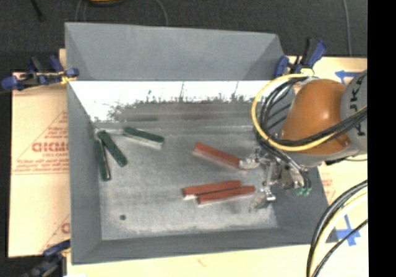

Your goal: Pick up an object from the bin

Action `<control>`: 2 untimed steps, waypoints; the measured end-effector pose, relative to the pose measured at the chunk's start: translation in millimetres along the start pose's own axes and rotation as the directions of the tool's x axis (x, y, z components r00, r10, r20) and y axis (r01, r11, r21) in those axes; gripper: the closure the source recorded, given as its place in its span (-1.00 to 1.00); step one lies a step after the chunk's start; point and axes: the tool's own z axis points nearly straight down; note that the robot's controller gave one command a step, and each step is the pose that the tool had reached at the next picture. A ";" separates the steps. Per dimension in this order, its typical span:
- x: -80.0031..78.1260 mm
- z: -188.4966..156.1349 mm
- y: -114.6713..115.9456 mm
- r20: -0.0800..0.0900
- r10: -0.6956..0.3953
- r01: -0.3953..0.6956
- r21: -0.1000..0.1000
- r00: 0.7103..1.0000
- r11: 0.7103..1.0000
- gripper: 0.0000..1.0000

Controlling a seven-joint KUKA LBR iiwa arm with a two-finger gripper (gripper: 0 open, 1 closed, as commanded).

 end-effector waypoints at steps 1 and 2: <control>-38.7 59.9 -5.0 -0.008 0.063 -0.063 0.000 0.998 0.998 1.00; -38.8 59.9 -4.9 -0.008 0.062 -0.062 0.000 0.998 0.998 1.00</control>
Offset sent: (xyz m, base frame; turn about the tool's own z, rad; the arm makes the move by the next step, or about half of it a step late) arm 0.0000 0.0000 0.0000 0.0000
